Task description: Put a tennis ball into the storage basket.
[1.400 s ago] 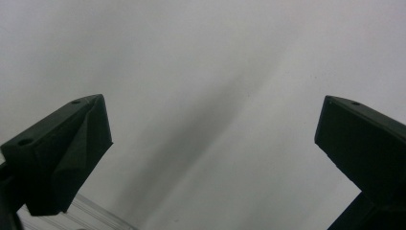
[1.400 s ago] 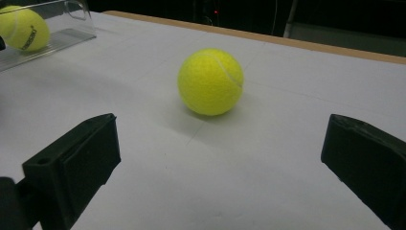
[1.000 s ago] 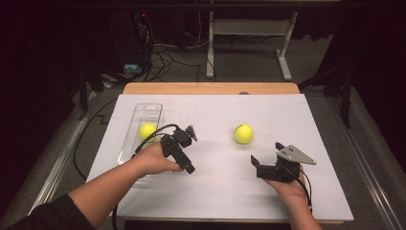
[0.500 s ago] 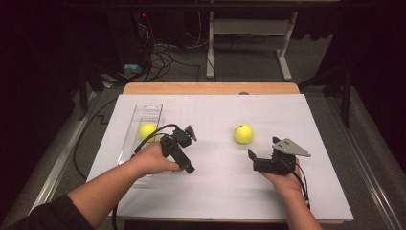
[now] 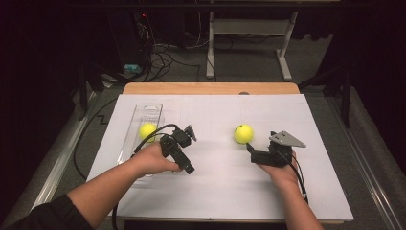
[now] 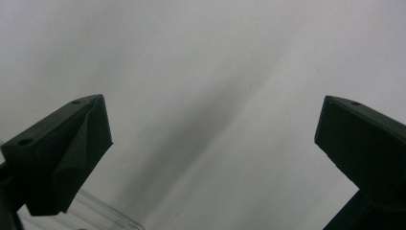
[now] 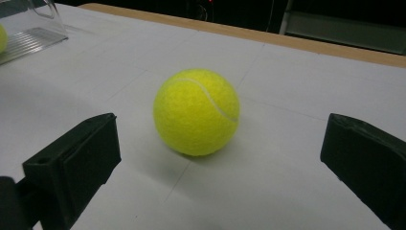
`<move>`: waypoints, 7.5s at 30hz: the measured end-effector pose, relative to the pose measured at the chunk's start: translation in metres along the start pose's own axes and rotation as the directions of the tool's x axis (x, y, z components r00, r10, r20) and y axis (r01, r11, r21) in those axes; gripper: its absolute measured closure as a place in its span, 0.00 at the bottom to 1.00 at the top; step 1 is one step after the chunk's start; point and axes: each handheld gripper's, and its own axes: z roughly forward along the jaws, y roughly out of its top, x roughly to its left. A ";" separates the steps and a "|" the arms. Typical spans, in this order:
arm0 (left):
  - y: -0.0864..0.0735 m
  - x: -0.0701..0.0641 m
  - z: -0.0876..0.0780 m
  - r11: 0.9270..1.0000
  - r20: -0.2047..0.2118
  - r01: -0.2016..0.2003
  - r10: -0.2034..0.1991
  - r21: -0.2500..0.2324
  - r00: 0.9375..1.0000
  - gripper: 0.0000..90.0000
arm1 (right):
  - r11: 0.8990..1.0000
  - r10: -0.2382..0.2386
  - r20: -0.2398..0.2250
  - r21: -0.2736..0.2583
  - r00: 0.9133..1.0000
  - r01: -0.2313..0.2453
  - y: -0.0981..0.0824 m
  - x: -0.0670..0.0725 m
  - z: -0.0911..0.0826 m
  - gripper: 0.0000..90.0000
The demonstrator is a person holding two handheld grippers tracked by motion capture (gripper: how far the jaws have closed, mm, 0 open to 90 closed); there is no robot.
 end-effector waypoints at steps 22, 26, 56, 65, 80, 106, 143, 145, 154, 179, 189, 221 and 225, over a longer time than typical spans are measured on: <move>0.001 0.002 0.002 1.000 0.009 0.000 0.000 0.000 1.000 0.00 | 0.998 0.020 -0.016 0.058 1.000 -0.019 0.008 0.001 0.034 0.02; 0.001 0.002 0.003 1.000 0.013 -0.004 0.004 0.004 1.000 0.00 | 0.997 0.022 -0.022 0.073 1.000 -0.020 0.009 0.002 0.040 0.03; 0.001 0.001 0.003 1.000 0.014 -0.005 0.005 0.009 1.000 0.00 | 0.983 0.059 -0.046 0.176 0.997 -0.050 0.015 0.007 0.072 0.23; 0.001 0.002 0.002 1.000 0.012 -0.002 0.002 0.009 1.000 0.01 | 0.982 0.049 -0.043 0.184 0.998 -0.040 0.014 0.008 0.073 0.29; 0.001 0.000 0.003 1.000 0.015 -0.008 0.008 0.015 1.000 0.01 | 0.981 0.059 -0.046 0.185 0.997 -0.049 0.015 0.006 0.070 0.30; 0.003 -0.003 0.003 1.000 0.014 -0.012 0.011 0.023 1.000 0.01 | 0.993 0.036 -0.095 0.119 0.995 -0.025 0.010 0.016 0.020 0.31; 0.002 -0.008 0.001 1.000 0.026 -0.005 0.004 0.019 1.000 0.01 | 0.998 -0.011 -0.087 0.065 0.996 0.016 -0.036 0.023 -0.058 0.31; 0.002 -0.008 0.000 1.000 0.029 -0.005 0.004 0.021 1.000 0.01 | 0.998 -0.013 -0.087 0.065 0.996 0.018 -0.037 0.023 -0.057 0.31; 0.001 -0.008 -0.001 1.000 0.035 -0.008 0.007 0.018 0.999 0.01 | 0.996 -0.023 -0.099 0.081 0.995 0.031 -0.041 0.027 -0.052 0.31; 0.001 -0.007 -0.006 1.000 0.033 -0.001 0.000 0.015 0.999 0.01 | 0.995 -0.058 -0.201 0.063 0.978 0.072 -0.028 0.063 -0.029 0.31; 0.000 -0.006 -0.007 1.000 0.027 0.004 -0.004 0.015 1.000 0.01 | 0.996 -0.069 -0.236 0.044 0.969 0.082 -0.020 0.080 -0.021 0.31; 0.002 -0.005 -0.014 1.000 0.033 0.002 -0.002 -0.004 0.999 0.01 | 0.989 -0.124 -0.349 0.037 0.929 0.146 -0.015 0.127 0.003 0.31; 0.004 -0.009 -0.018 1.000 0.028 0.000 0.000 -0.011 1.000 0.01 | 0.989 -0.126 -0.353 0.032 0.927 0.147 -0.016 0.128 0.003 0.31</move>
